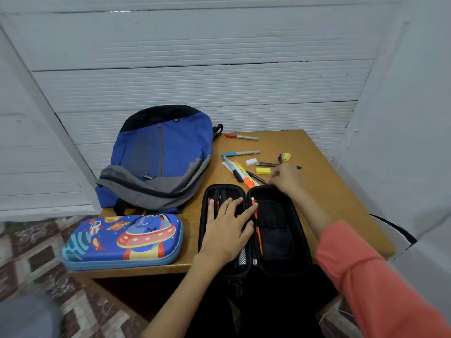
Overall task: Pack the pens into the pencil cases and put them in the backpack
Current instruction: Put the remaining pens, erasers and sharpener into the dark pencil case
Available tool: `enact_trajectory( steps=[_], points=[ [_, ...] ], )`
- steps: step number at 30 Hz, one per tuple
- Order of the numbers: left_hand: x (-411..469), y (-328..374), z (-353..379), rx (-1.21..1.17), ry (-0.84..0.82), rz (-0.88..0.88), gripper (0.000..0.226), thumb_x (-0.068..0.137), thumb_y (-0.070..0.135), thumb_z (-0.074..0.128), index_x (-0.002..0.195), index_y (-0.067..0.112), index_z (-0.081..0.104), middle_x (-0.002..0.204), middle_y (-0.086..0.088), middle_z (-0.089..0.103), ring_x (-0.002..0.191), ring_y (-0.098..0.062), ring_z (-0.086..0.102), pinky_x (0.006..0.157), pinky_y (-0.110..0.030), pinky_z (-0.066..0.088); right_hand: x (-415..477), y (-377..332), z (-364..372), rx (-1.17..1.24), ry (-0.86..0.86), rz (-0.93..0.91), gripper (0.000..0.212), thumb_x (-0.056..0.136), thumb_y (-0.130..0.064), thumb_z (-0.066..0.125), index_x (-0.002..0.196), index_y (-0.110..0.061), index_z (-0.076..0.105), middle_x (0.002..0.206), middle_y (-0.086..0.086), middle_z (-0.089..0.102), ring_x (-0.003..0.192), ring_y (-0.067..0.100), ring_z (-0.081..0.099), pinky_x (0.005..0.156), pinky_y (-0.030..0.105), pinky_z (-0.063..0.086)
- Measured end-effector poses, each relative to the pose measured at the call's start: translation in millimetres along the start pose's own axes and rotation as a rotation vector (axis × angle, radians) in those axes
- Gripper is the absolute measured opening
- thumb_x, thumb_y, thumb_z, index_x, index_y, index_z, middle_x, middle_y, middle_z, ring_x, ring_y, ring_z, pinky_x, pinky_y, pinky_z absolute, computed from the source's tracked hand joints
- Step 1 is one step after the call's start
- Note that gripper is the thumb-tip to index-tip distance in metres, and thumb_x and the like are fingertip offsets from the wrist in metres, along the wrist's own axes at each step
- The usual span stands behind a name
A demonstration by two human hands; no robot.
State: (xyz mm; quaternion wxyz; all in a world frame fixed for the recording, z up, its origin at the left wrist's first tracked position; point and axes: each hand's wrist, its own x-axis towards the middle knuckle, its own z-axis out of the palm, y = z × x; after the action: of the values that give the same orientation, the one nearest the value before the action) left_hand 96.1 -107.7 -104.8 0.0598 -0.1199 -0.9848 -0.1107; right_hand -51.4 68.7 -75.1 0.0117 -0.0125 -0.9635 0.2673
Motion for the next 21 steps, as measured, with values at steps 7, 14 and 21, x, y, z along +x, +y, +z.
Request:
enact_trajectory(
  steps=[7, 14, 21],
  points=[
    [1, 0, 1, -0.036, 0.007, -0.002, 0.068, 0.085, 0.056, 0.002, 0.148, 0.045, 0.026, 0.156, 0.007, 0.029, 0.148, -0.014, 0.014, 0.118, -0.047, -0.013, 5, 0, 0, -0.156, -0.041, -0.065, 0.01, 0.086, -0.022, 0.069, 0.082, -0.014, 0.074, 0.085, 0.003, 0.07, 0.079, 0.02, 0.064, 0.065, 0.031, 0.051],
    [1, 0, 2, -0.058, 0.017, -0.001, 0.068, 0.085, 0.056, 0.004, 0.147, 0.044, 0.03, 0.155, 0.007, 0.03, 0.148, -0.013, 0.015, 0.118, -0.046, -0.014, -13, 0, -19, 0.365, 0.296, -0.231, 0.008, 0.091, -0.019, 0.063, 0.097, -0.014, 0.066, 0.081, -0.003, 0.065, 0.064, 0.002, 0.054, 0.055, 0.015, 0.039],
    [1, 1, 1, -0.065, 0.004, -0.009, 0.075, 0.08, 0.058, 0.001, 0.147, 0.044, 0.031, 0.155, 0.007, 0.03, 0.147, -0.012, 0.014, 0.118, -0.045, -0.013, -49, -7, -22, 0.748, -0.227, 0.0, 0.053, 0.089, -0.002, 0.065, 0.136, -0.006, 0.042, 0.081, 0.02, 0.067, 0.053, 0.02, 0.064, 0.054, 0.028, 0.058]
  ],
)
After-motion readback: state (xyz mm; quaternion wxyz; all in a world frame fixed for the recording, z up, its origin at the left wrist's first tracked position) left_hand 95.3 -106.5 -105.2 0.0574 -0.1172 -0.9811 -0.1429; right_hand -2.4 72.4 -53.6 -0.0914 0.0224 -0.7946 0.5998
